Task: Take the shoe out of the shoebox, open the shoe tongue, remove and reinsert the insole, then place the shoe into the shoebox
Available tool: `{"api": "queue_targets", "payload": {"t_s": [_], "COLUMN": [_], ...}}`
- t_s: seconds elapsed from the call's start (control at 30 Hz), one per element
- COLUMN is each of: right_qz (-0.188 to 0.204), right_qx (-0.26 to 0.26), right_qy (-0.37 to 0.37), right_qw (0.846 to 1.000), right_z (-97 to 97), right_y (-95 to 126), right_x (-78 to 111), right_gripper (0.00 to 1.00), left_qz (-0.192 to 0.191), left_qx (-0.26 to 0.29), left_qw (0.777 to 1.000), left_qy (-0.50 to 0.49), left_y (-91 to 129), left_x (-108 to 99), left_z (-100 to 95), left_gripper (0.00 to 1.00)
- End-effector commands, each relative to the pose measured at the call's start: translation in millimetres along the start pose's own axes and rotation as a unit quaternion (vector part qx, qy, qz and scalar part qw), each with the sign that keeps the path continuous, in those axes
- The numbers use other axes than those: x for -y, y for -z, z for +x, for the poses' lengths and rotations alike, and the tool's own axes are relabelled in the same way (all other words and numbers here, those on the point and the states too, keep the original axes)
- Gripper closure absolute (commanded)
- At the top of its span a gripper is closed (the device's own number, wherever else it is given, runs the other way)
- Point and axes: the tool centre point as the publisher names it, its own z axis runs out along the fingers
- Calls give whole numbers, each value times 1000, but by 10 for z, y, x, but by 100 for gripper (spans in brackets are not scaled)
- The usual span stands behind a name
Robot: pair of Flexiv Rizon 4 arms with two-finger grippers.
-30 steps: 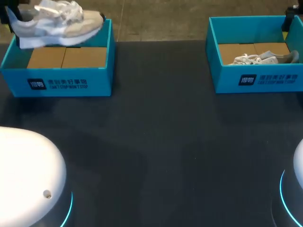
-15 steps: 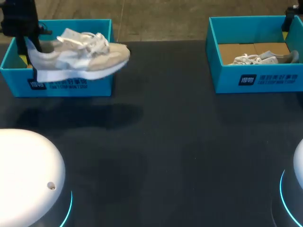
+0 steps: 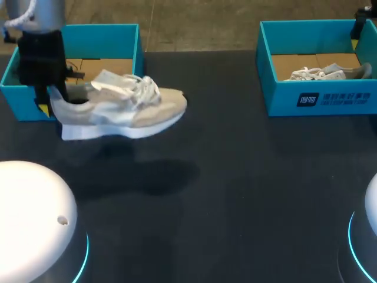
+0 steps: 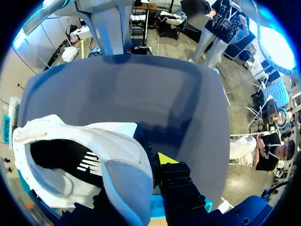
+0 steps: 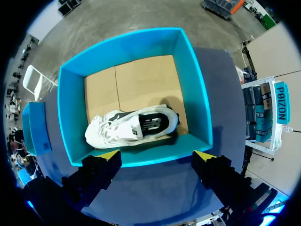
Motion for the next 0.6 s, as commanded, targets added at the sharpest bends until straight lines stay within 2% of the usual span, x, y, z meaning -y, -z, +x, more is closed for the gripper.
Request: {"api": "queue_targets", "payload": {"t_s": [0.03, 0.27, 0.6], "right_qz": [0, 0, 0], "right_qx": [1, 1, 1], "right_qy": [0, 0, 0], "right_qw": [1000, 1000, 1000], "right_z": [3, 3, 3], "right_y": [4, 4, 4], "right_x": [3, 3, 3], "right_gripper": [0, 0, 0], "left_qz": [-237, -241, -234], "left_qx": [-1, 3, 2], "left_qw": [972, 970, 972], "left_qy": [-1, -8, -25], "left_y": [-76, -212, -435], "left_x": [259, 496, 566], "left_z": [-80, -354, -771], "left_gripper": [100, 100, 100]}}
